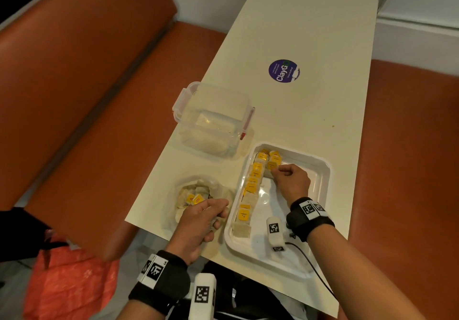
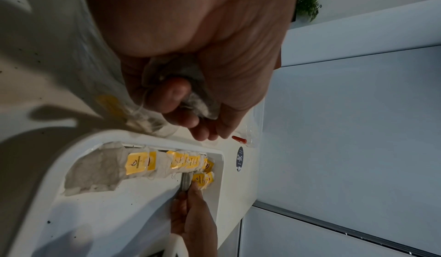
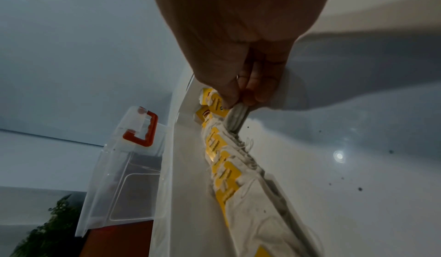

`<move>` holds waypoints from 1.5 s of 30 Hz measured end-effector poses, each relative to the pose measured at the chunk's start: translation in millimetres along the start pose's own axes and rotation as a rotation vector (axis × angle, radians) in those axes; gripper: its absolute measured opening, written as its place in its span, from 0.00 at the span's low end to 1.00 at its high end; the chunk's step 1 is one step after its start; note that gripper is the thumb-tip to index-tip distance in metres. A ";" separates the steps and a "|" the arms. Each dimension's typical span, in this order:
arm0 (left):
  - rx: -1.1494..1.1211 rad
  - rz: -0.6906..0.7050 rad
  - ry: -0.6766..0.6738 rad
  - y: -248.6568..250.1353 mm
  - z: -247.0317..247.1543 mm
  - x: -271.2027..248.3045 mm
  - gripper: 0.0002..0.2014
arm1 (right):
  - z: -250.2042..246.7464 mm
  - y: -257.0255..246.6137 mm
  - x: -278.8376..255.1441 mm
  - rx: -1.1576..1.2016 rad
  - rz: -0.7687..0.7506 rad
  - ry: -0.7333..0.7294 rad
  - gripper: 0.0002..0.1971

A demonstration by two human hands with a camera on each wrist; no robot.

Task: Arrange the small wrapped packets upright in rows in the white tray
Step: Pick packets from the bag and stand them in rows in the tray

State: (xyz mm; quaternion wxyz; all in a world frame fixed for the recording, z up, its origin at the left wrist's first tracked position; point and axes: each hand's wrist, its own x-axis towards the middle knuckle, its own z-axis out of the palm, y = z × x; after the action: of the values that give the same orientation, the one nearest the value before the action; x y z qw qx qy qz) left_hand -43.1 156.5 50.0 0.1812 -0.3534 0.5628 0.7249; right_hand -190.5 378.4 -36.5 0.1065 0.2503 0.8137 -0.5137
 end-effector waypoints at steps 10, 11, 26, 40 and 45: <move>-0.003 -0.023 0.018 2.2 -0.4 -1.4 0.14 | 1.3 1.8 -6.9 0.003 -0.029 0.041 0.14; -0.014 -0.029 0.017 3.0 0.1 -2.0 0.14 | 1.1 0.6 -9.0 -0.013 -0.052 0.027 0.13; -0.287 -0.097 -0.261 25.8 31.0 -18.4 0.36 | -58.0 -70.8 -112.9 -0.210 -0.476 -0.590 0.14; -0.293 -0.060 -0.280 10.5 52.2 -24.5 0.30 | -80.0 -62.0 -139.6 -0.372 -0.659 -0.569 0.08; -0.274 -0.120 -0.235 4.5 50.1 -21.7 0.26 | -100.9 -66.1 -138.1 -0.112 -0.708 -0.576 0.06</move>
State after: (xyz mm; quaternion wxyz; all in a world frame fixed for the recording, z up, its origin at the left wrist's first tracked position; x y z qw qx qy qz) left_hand -46.7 205.4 74.5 0.2389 -0.3204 0.4118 0.8190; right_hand -98.6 404.1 120.1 0.1595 -0.2025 0.8128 -0.5224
